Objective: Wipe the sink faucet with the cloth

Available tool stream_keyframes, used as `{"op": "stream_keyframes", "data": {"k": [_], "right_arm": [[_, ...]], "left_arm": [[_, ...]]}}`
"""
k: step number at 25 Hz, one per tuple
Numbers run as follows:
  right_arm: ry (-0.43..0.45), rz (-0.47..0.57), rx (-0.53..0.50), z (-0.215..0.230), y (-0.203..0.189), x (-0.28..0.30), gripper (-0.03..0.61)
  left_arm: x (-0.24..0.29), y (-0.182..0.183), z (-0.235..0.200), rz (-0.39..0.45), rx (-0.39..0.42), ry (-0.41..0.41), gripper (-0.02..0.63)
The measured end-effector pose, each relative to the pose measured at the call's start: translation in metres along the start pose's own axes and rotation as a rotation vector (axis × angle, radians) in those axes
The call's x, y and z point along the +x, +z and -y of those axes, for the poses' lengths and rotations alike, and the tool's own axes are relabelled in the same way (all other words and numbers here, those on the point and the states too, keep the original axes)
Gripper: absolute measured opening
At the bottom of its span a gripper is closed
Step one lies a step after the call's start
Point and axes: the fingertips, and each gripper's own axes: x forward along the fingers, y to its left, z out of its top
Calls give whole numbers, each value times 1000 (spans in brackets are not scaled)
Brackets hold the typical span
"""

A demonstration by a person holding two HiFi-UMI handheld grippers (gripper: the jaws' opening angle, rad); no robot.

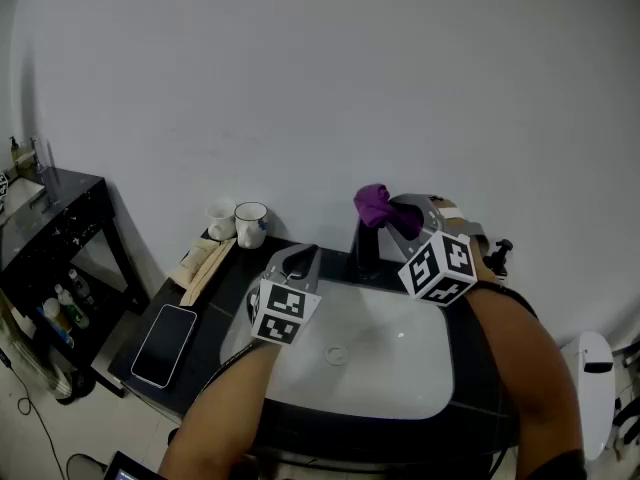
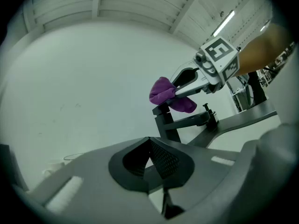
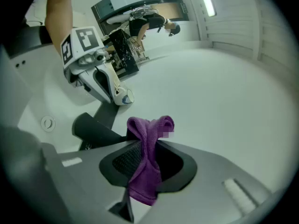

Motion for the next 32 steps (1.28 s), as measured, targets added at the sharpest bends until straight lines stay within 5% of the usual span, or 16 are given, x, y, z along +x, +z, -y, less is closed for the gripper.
{"op": "stream_keyframes", "data": {"k": [15, 32], "right_arm": [[14, 67, -106, -47, 24, -61, 92], [-27, -70, -52, -52, -24, 21, 92]], "left_arm": [[-8, -2, -6, -25, 12, 28, 17], [0, -5, -6, -14, -20, 7, 17]]}}
